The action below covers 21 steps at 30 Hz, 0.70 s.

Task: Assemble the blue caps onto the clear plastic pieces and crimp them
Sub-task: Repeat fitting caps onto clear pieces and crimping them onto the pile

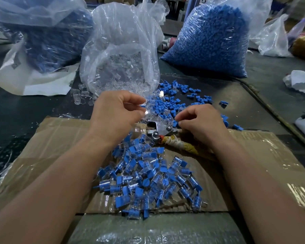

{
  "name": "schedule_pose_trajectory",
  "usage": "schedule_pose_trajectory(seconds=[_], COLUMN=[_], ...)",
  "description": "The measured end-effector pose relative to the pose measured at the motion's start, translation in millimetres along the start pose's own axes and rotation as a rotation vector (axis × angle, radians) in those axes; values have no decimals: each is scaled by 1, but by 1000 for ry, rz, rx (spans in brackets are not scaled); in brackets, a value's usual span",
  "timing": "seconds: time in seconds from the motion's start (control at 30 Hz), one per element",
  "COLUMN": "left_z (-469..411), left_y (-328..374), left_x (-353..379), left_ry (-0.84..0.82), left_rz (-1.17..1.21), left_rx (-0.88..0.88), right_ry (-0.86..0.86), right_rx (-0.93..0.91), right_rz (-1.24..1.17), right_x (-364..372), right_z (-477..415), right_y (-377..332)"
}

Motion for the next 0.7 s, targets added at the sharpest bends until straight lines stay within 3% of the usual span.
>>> schedule_pose_trajectory(seconds=[0.27,0.43,0.7], left_z=[-1,-1,6], left_y=[-4,-6,11], left_x=[3,4,15], left_ry=[-31,-70,-162], left_rz=[37,200,309], left_rx=[-33,-93,-33], right_ry=[208,204,195], right_rx=[-133,-213,-379], right_rz=[-151,-426,-542], right_x=[-16,-20,-13], right_z=[10,23,46], right_y=[-12,-30,-56])
Point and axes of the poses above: each hand's wrist, its own z-axis away from the middle knuckle, its own x-axis out of the palm, y = z × x, the point moved 7 cm from there along -z, towards the middle knuckle, and after that the axes turned 6 degrees about x, right-handed, at the moved point
